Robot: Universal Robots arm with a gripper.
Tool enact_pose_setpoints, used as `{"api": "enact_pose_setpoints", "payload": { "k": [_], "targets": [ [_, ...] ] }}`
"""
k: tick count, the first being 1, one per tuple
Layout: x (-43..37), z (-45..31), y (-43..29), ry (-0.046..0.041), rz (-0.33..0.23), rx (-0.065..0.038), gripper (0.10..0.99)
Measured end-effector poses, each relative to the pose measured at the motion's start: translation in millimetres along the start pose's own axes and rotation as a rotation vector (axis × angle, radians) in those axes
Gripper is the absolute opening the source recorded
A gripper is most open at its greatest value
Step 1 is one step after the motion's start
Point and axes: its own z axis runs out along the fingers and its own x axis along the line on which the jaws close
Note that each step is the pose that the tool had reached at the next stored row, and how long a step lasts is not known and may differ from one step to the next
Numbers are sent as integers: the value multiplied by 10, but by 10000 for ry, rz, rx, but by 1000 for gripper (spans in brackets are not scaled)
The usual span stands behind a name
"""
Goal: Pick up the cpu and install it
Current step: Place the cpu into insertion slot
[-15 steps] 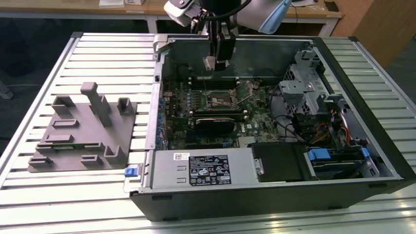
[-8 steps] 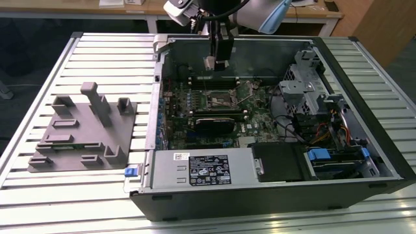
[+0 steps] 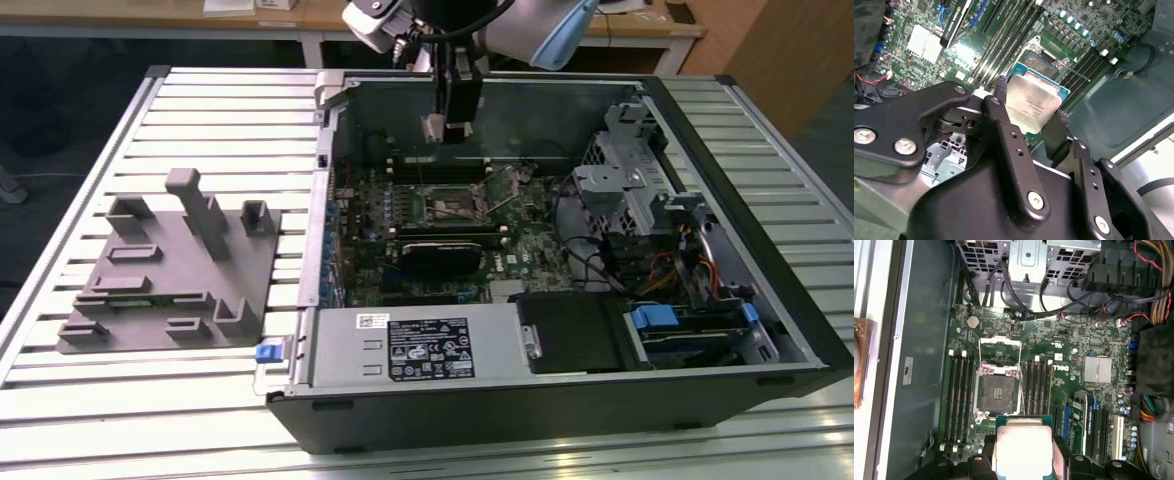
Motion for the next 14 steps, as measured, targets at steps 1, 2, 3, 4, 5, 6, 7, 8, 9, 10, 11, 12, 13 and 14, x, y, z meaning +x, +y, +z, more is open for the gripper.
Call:
{"api": "enact_pose_setpoints", "payload": {
  "k": [1, 2, 3, 4, 5, 6, 7, 8, 9, 10, 11, 12, 13, 14],
  "targets": [
    [0, 7, 3, -1, 28, -1, 533],
    [0, 13, 4, -6, 82, 0, 533],
    [0, 20, 4, -11, 164, 0, 533],
    [0, 28, 5, -17, 257, 1, 533],
    [1, 35, 7, -22, 335, 2, 533],
    [3, 43, 10, -24, 372, 1, 533],
    [5, 53, 15, -23, 383, 0, 533],
    [7, 61, 21, -24, 385, 1, 533],
    [11, 68, 26, -25, 387, 2, 533],
    [16, 74, 34, -25, 387, 1, 533],
    [22, 80, 43, -25, 389, 1, 533],
    [29, 85, 51, -25, 390, 1, 533],
    [36, 90, 59, -25, 392, 1, 533],
    [41, 96, 66, -26, 395, 1, 533]
  ]
}}
